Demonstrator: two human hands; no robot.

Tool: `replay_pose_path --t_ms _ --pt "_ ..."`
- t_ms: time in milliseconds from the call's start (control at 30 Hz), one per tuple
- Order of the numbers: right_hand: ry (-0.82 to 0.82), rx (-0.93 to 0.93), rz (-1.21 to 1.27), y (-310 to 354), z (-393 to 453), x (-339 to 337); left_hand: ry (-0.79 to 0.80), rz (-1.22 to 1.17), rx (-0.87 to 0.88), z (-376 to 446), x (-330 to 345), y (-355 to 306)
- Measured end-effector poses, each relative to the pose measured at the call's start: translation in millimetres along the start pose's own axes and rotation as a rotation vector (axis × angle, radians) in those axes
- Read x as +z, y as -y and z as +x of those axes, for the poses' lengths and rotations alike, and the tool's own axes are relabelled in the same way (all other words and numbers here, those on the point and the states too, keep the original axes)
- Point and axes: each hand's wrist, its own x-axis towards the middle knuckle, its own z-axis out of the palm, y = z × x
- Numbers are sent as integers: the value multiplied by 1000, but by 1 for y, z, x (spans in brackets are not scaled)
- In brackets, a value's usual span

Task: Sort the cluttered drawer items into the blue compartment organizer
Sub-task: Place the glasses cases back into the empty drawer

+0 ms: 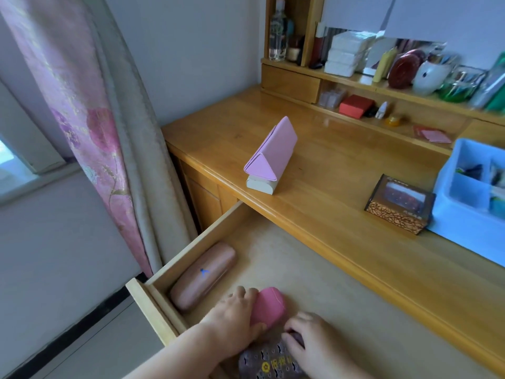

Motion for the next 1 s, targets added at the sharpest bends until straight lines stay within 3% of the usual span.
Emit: replay_pose_path --t_ms 100,133,267,333,400,500,567,667,767,900,1000 --pt "-51 -65 37 3 -4 -9 12 -20 56 -5 -10 -2" --pt "-123 -108 48 7 -3 -19 -88 -34 70 -5 -20 -1" --pt "-542 -294 108 30 16 -79 -789 -288 179 7 -90 0" --pt "-651 -335 110 35 36 -110 -979 -378 172 25 -127 -3" --pt "-645 -252 259 33 58 -133 -960 -410 124 51 -157 -11" --pt "-458 -22 720 22 82 -149 -695 -581 -26 93 -186 -27" --pt "-383 41 924 13 94 -150 -623 -613 -103 113 -196 -33" --pt "-369 78 1047 4 102 -150 -836 -515 -71 117 -199 -40" --pt "-448 86 1116 1 99 -154 -955 -512 161 95 -181 -62" --pt "-623 139 804 -6 85 -153 -734 -491 221 74 -141 -98" --pt "-642 121 496 -14 80 -145 -701 -304 170 73 -124 -108"
